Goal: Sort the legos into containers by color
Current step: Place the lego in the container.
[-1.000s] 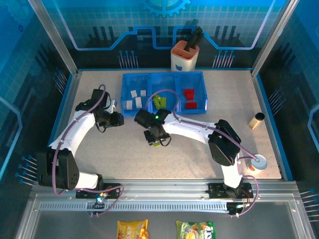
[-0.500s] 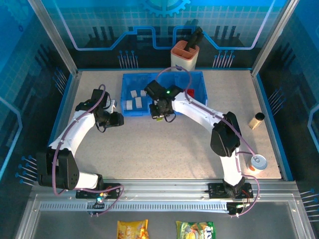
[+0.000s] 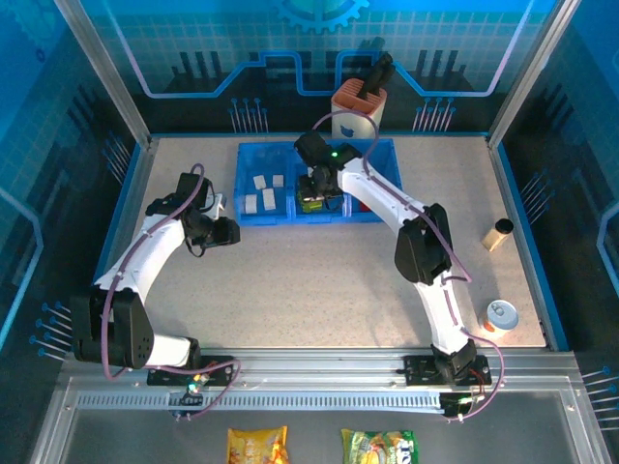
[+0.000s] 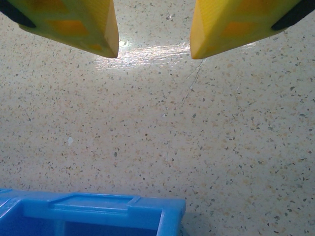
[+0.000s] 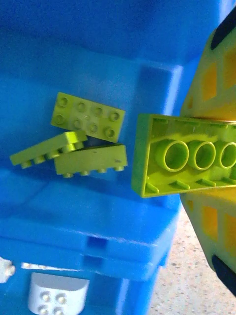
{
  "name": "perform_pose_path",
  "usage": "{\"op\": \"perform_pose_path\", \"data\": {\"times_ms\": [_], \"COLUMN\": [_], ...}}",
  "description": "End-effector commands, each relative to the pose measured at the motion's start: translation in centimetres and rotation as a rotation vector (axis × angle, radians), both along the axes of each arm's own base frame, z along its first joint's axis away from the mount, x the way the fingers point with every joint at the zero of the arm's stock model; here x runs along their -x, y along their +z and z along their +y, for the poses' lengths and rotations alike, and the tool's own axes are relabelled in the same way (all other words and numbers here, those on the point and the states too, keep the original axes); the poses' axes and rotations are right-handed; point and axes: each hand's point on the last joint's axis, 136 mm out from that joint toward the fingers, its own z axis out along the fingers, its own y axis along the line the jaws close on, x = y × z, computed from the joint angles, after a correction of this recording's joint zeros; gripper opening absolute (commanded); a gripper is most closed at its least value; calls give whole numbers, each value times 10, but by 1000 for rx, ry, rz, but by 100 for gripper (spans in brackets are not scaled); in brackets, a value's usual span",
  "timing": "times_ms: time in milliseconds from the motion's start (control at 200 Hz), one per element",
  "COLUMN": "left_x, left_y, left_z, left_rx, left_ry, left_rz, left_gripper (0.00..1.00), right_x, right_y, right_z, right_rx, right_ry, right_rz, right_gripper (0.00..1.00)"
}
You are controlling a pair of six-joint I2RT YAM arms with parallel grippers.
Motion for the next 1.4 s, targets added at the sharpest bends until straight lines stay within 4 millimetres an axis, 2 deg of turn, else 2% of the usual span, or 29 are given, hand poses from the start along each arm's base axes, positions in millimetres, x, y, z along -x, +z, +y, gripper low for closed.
{"op": "perform_pose_path", "data": {"times_ms": [0,65,75,100,335,580,815,1046,1326,1366,1376,1396], "left_x": [1,1,1,1,1,2,1,1,2,2,2,2], "left_y": [-1,-1,-1,-2,-1,0,1,2,2,2,2,2], "left_z": [-2,-2,-2,-2,-2,-3,-3,-3,-2,-2,-2,-2], "left_rx": [20,21,21,21,24,25,27,27,24,23,24,24], "left_ry": [-19,-20,-20,-21,-19,-20,-21,-21,-20,-20,-19,-20], "left_rz": [4,3,3,4,3,-2,-6,-8,-8,-9,-9,-9], "left_gripper": [43,44,44,43,44,44,44,44,44,44,44,44], "right_x": [-20,-27,-29,-31,-47,-47,-46,-42,-34,-32,-31,-30], "right_y": [-4,-2,-12,-18,-38,-60,-67,-47,4,3,15,22], "right_z": [2,1,1,1,-3,-7,-6,-7,-9,-9,-10,-11], "right_rx": [-23,-37,-29,-29,-43,-51,-64,-75,-118,-114,-123,-128], "right_ry": [21,9,7,4,-45,-112,-133,-125,-99,-94,-92,-88], "right_rz": [-12,-17,-1,7,34,84,111,94,35,39,22,12], "right_gripper": [33,33,33,33,33,35,39,44,45,45,45,45]}}
